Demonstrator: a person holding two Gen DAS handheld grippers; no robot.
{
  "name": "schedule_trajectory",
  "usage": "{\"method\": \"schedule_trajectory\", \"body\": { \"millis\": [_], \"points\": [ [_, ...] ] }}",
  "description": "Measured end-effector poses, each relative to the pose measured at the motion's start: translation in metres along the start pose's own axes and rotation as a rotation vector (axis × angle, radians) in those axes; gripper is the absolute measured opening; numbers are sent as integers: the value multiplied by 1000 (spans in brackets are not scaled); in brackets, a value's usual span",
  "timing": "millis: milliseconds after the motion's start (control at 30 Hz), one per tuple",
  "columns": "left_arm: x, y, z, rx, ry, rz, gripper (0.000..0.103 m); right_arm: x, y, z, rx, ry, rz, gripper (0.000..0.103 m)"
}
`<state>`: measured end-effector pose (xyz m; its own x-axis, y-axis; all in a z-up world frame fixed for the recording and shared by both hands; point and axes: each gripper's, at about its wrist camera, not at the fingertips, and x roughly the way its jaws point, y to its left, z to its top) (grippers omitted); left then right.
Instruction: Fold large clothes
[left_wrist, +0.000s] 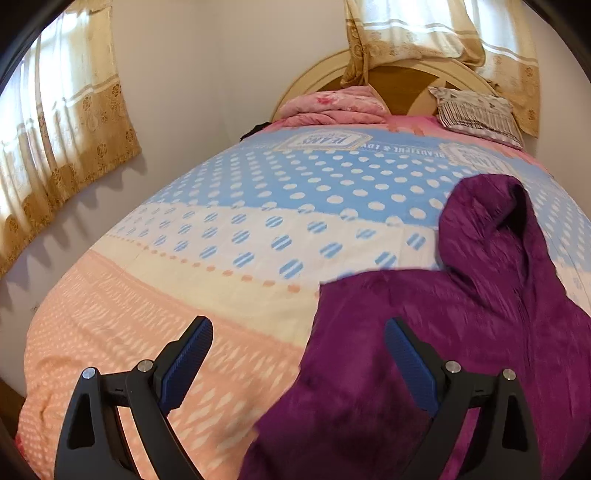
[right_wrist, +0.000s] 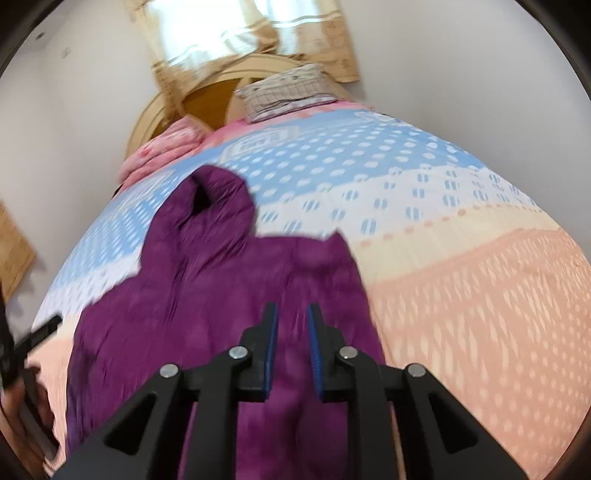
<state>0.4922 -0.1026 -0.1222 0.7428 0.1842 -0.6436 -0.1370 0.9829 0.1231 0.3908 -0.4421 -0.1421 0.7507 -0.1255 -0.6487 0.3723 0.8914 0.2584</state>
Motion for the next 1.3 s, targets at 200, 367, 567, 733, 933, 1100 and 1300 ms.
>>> {"method": "schedule_trajectory", "body": {
  "millis": [200,367,567,733,933,1100,1300],
  "points": [
    [55,-25,-1,31,79,21,94,65,11,8,-42,28,-62,32],
    [90,-34,-20,47,175,-20,95,104,-6,-13,-15,115,-77,33],
    [98,-27,-23,-5,210,-51,99,105,-8,-18,-10,94,-68,35],
    [99,-24,-25,-22,219,-59,101,104,-9,-18,-13,92,-71,35],
    [102,-22,-25,-36,227,-72,102,107,-6,-18,-11,90,-72,35],
    [102,-22,-25,-38,228,-75,102,106,-7,-19,-12,90,-71,35],
    [102,-22,-26,-37,229,-74,102,106,-6,-19,-21,88,-80,35]
  ]
}}
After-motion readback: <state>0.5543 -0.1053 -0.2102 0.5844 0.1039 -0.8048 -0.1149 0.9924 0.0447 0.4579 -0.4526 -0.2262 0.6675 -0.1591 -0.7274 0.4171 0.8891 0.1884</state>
